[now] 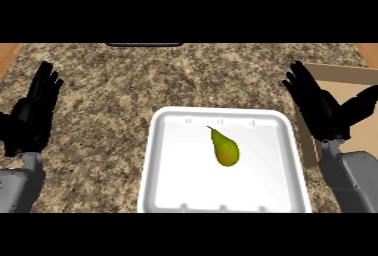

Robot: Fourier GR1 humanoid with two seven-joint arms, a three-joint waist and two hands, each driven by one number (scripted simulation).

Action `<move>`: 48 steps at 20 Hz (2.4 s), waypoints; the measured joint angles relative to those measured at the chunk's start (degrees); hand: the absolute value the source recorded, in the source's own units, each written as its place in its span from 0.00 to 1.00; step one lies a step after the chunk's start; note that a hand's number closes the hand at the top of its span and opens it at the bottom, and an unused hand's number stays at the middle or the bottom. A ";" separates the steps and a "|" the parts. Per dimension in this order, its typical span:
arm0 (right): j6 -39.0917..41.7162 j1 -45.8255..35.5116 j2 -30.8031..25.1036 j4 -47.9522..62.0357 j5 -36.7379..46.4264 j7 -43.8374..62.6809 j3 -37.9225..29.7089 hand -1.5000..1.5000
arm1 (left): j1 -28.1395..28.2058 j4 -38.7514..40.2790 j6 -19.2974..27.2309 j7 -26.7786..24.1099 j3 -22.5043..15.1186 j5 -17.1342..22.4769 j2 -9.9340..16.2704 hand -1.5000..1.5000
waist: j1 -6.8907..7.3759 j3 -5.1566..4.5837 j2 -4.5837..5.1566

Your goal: Pick the pear from the tray and place it in the cardboard box

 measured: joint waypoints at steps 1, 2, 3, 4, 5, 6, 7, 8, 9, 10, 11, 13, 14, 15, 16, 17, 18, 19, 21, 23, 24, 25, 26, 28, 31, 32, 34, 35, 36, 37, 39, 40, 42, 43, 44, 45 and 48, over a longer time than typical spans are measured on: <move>-0.95 0.74 0.71 -0.52 1.00 0.57 0.97 0.00 | -0.38 0.62 -0.79 0.11 -0.30 -0.04 0.00 0.50 | -0.04 0.13 -0.40; -2.30 0.29 1.28 -0.41 2.28 2.14 2.20 0.00 | -0.55 0.80 -1.24 0.02 -1.58 -0.66 -0.56 0.50 | 0.01 0.24 -0.71; -3.71 0.25 1.77 -0.52 3.81 3.93 3.81 0.00 | -0.88 1.10 -2.22 -0.16 -2.65 -1.01 -0.68 0.50 | -0.03 0.29 -0.96; -5.56 0.60 2.64 -0.91 5.55 5.84 5.83 0.00 | -0.76 0.93 -3.51 -0.63 -3.91 -1.27 -0.73 0.50 | -0.07 0.32 -1.22; -7.02 0.64 3.30 -0.42 7.15 7.80 7.63 0.00 | -1.06 0.73 -4.70 -0.81 -5.71 -1.73 -1.12 0.50 | -0.10 0.35 -1.35; -8.63 1.00 4.20 -0.19 8.96 9.82 9.87 0.00 | -1.09 0.65 -6.14 -1.22 -7.39 -2.10 -1.29 0.50 | -0.18 0.34 -1.48; -11.58 0.54 5.29 -1.31 8.37 7.97 7.12 0.00 | -0.72 0.85 -6.42 -1.11 -7.72 -2.07 -1.36 0.50 | -2.08 0.80 -2.27; -10.87 0.32 2.65 -0.78 12.21 8.02 9.67 0.00 | -0.93 0.74 -7.21 -1.15 -8.76 -2.13 -1.66 0.50 | -1.83 0.36 -2.24; -10.56 0.56 0.41 0.05 16.17 8.56 12.55 0.00 | -0.91 0.64 -7.98 -1.05 -9.86 -2.22 -1.94 0.50 | -1.58 0.14 -2.21; -10.74 0.85 -1.42 0.69 20.14 9.06 15.32 0.00 | -0.90 0.57 -8.72 -1.03 -10.80 -2.31 -2.13 0.50 | -1.42 0.06 -2.22; -11.04 0.86 -2.94 1.10 24.02 9.81 18.06 0.00 | -0.96 0.47 -9.40 -1.07 -11.66 -2.35 -2.36 0.50 | -1.21 0.02 -2.26; -11.62 0.52 -5.42 0.98 31.45 11.72 23.35 0.00 | -0.86 0.56 -10.39 -1.05 -13.12 -2.45 -2.91 0.50 | -0.98 0.03 -2.40; -11.80 0.53 -6.58 0.22 34.83 12.69 25.77 0.00 | -0.64 0.65 -10.63 -1.11 -13.71 -2.60 -3.19 0.50 | -1.03 0.07 -2.49; -11.79 0.06 -7.58 -0.84 37.95 14.18 27.88 0.00 | -0.41 0.63 -10.72 -1.27 -14.50 -2.95 -3.65 0.50 | -1.02 0.11 -2.57; -11.78 -0.42 -8.41 -2.18 40.92 15.99 29.76 0.00 | -0.05 0.56 -10.88 -1.48 -15.01 -3.14 -3.89 0.50 | -0.96 0.16 -2.62; -11.32 -1.26 -9.26 -3.99 43.48 18.41 31.19 0.00 | 0.19 0.67 -11.03 -1.81 -15.32 -3.33 -4.05 0.50 | -0.96 0.20 -2.64; -10.47 -2.09 -9.98 -6.35 45.62 21.32 32.46 0.00 | 0.64 0.29 -11.04 -1.77 -15.76 -3.70 -4.06 0.50 | -0.93 0.23 -2.73; -9.24 -2.58 -10.73 -9.00 47.39 24.39 33.61 0.00 | 0.85 -0.09 -10.77 -1.47 -16.18 -4.08 -4.38 0.50 | -0.96 0.27 -2.77; -5.09 -4.73 -12.11 -14.09 49.20 31.01 34.58 0.00 | 0.86 -0.01 -11.55 -1.80 -16.03 -3.96 -4.11 0.50 | -0.90 0.33 -2.68; 0.28 -6.85 -12.55 -18.98 48.78 37.81 35.01 0.00 | 0.76 -0.04 -11.62 -1.87 -15.97 -4.10 -4.38 0.50 | -0.76 0.37 -2.59; 3.16 -8.28 -12.19 -21.12 47.64 41.18 34.81 0.00 | 0.65 0.11 -11.92 -2.09 -15.86 -4.01 -4.41 0.50 | -0.63 0.39 -2.52; 6.07 -9.24 -12.32 -23.32 45.79 44.15 34.17 0.00 | 0.96 -0.04 -11.66 -2.39 -16.22 -4.48 -4.77 0.50 | -0.56 0.40 -2.49; 8.54 -9.96 -11.93 -25.38 43.98 47.03 33.99 0.00 | 0.98 0.17 -11.52 -2.48 -16.52 -4.80 -5.19 0.50 | -0.55 0.41 -2.45; 12.57 -12.31 -10.47 -26.38 39.46 51.10 32.27 0.00 | 1.12 0.33 -11.72 -2.70 -16.75 -5.03 -5.58 0.50 | -0.16 0.45 -2.27; 14.76 -14.84 -7.41 -26.64 34.87 55.07 31.26 0.00 | 1.04 -0.22 -12.21 -2.36 -16.58 -5.10 -5.73 0.50 | 0.24 0.49 -2.14; 15.10 -15.96 -6.39 -25.64 33.46 55.75 30.68 0.00 | 1.00 0.14 -11.88 -2.75 -16.91 -5.61 -6.37 0.50 | 0.34 0.50 -2.07; 15.26 -16.94 -4.42 -24.69 32.08 57.09 30.30 0.00 | 0.65 0.44 -12.39 -2.75 -16.35 -5.52 -6.40 0.50 | 0.39 0.52 -2.01; 15.41 -17.47 -4.05 -24.37 31.08 57.63 29.61 0.00 | 0.35 0.99 -12.90 -3.02 -15.77 -5.30 -6.15 0.50 | 0.36 0.53 -1.98; 15.43 -17.50 -3.58 -24.28 30.60 58.06 29.46 0.00 | -0.11 1.80 -12.71 -3.09 -15.79 -5.72 -6.64 0.50 | 0.26 0.54 -1.97; 15.44 -17.81 -2.91 -23.20 30.54 58.00 29.19 0.00 | -0.27 1.78 -12.47 -2.93 -15.92 -6.11 -7.10 0.50 | 0.31 0.55 -1.95; 15.47 -18.42 -1.73 -20.19 30.99 57.17 28.70 0.00 | -0.06 1.46 -13.24 -2.57 -15.51 -5.85 -6.95 0.50 | 0.49 0.57 -1.91; 15.41 -18.59 -0.90 -19.53 31.32 57.24 28.77 0.00 | 0.37 1.55 -13.32 -2.88 -15.57 -6.05 -7.22 0.50 | 0.50 0.58 -1.89; 15.53 -17.96 -0.18 -17.99 32.27 56.46 29.06 0.00 | 0.96 0.66 -13.56 -2.82 -15.29 -6.36 -7.09 0.50 | 0.54 0.59 -1.90; 15.49 -17.97 0.44 -17.04 32.94 56.30 29.27 0.00 | 0.88 0.91 -13.30 -3.04 -15.30 -6.85 -7.47 0.50 | 0.52 0.59 -1.88; 15.54 -17.82 0.85 -16.15 33.36 56.19 29.62 0.00 | 0.83 1.52 -12.93 -3.42 -15.49 -7.36 -8.10 0.50 | 0.48 0.59 -1.87; 15.70 -17.44 0.95 -15.65 33.57 55.91 29.53 0.00 | 1.08 1.03 -13.32 -3.12 -15.17 -7.16 -7.93 0.50 | 0.49 0.60 -1.87; 15.75 -17.35 2.71 -12.19 34.88 55.54 30.11 0.00 | 1.47 -0.19 -13.72 -2.13 -15.30 -7.56 -8.04 0.50 | 0.59 0.61 -1.87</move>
